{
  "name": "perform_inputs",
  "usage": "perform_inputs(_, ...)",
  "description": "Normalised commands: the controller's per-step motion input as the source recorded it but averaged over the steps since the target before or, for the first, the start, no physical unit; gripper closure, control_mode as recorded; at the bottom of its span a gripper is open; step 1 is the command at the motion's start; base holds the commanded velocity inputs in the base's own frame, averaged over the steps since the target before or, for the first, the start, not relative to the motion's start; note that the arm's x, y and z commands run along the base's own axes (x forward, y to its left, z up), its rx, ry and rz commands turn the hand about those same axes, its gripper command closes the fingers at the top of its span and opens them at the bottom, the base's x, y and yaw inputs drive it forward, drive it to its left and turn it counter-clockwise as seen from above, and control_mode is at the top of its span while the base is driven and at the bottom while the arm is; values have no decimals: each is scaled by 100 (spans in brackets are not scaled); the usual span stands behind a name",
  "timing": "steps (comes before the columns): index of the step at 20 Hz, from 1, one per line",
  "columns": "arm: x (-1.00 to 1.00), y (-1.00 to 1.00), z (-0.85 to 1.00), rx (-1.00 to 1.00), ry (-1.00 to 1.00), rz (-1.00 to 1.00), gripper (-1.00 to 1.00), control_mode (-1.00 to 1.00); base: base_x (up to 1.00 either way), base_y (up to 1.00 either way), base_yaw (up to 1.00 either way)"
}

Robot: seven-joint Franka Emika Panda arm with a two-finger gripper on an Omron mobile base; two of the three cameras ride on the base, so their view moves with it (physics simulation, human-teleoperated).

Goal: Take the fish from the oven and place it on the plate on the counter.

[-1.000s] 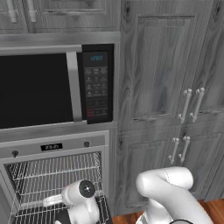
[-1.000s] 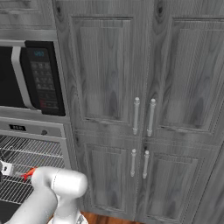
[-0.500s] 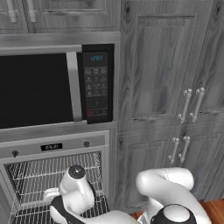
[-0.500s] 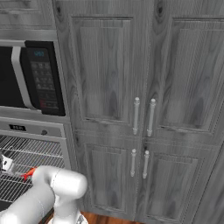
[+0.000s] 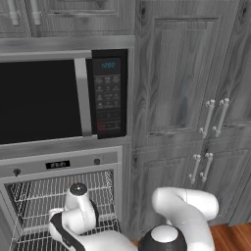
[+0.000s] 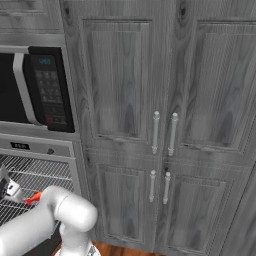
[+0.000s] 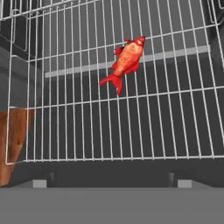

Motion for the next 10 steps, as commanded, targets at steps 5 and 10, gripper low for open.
perform_inputs(5,5,-4,-50,-1,-5,-15,-100,-100,0,0,0)
perform_inputs(10,15,0,-14,-1,-14,-8,-100,-100,0,0,0)
